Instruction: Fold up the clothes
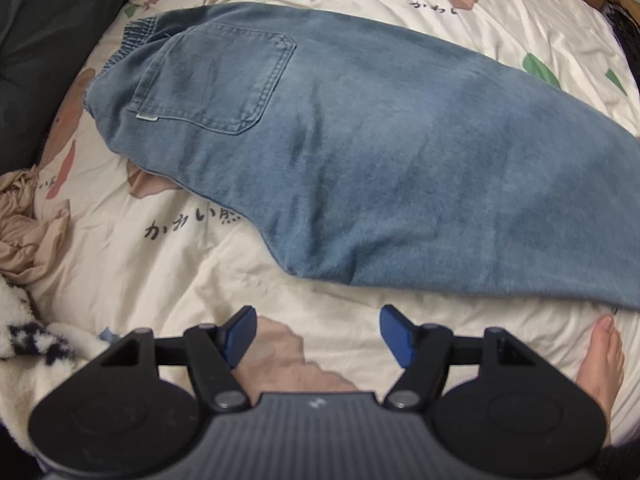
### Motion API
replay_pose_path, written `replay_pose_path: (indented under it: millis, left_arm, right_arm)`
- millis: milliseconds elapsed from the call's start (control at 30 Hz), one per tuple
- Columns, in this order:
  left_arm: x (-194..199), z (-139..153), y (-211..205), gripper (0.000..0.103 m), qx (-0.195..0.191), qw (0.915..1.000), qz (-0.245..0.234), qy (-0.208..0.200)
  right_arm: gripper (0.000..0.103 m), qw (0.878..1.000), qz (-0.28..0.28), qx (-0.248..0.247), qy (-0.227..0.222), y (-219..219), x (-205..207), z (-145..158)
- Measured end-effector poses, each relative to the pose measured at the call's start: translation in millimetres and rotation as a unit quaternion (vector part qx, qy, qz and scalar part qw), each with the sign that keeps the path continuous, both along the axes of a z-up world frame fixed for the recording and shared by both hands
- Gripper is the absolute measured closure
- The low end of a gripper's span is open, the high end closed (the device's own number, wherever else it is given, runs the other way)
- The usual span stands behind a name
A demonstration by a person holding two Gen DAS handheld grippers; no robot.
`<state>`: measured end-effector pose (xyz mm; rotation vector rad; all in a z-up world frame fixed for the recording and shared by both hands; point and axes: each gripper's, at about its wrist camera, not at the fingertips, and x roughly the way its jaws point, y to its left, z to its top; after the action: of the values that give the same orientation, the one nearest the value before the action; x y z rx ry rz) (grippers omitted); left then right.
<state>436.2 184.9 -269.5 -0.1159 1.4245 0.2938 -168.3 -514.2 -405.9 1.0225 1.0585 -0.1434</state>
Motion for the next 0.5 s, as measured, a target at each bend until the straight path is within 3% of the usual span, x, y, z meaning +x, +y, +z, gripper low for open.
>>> replay_pose_path:
  millis: [300, 500]
  left_arm:
    - [15.7, -5.2, -13.2, 0.032, -0.004, 0.9997, -0.025, -0.007]
    - [22.2, -9.4, -5.7, 0.032, -0.002, 0.9999, 0.000, -0.013]
  right_arm:
    - [0.094, 0.997, 0.017, -0.024, 0.068, 5.2, 19.6, -3.0]
    - [0.094, 0.994, 0.027, -0.047, 0.093, 6.8, 29.2, 9.4]
